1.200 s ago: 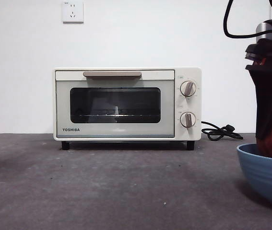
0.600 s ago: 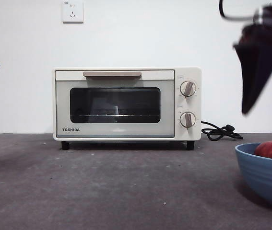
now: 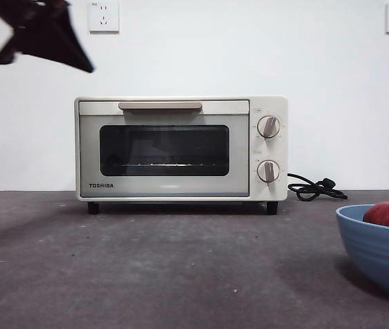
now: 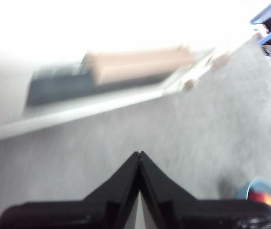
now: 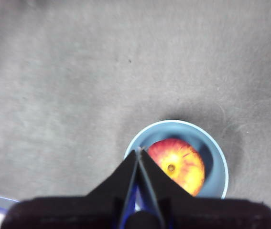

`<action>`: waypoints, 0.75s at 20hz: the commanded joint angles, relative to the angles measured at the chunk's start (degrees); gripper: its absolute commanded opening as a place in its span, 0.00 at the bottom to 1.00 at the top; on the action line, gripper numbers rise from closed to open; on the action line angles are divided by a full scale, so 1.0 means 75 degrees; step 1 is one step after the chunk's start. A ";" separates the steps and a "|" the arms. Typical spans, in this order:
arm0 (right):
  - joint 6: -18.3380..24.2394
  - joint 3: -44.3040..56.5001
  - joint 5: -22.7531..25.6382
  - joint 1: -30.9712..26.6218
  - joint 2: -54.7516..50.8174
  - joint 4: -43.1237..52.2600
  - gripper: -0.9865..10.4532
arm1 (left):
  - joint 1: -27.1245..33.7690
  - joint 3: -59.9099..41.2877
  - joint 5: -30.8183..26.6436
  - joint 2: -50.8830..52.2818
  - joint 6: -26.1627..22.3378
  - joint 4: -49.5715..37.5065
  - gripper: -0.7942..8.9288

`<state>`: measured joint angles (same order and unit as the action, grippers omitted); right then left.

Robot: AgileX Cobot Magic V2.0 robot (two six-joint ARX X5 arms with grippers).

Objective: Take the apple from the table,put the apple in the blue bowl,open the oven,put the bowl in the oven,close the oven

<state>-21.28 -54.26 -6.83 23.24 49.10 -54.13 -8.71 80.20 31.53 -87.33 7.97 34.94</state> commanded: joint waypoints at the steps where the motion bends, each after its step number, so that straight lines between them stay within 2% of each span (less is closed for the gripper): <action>1: -0.0245 0.0015 0.0029 0.0012 -0.0393 -0.0125 0.08 | -0.0216 0.0839 0.0052 -0.0784 -0.0041 -0.0032 0.08; 8: -0.0574 0.0015 0.0233 0.0012 -0.1250 -0.0857 0.08 | -0.0597 0.2652 0.0041 -0.2518 0.0189 -0.0076 0.08; 15: -0.0627 0.0015 0.0595 0.0006 -0.1585 -0.1413 0.08 | -0.0755 0.2935 -0.0154 -0.3246 0.0163 0.0154 0.08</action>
<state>-25.34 -54.26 -2.66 23.24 37.32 -64.93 -14.09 102.61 30.87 -110.61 9.26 35.24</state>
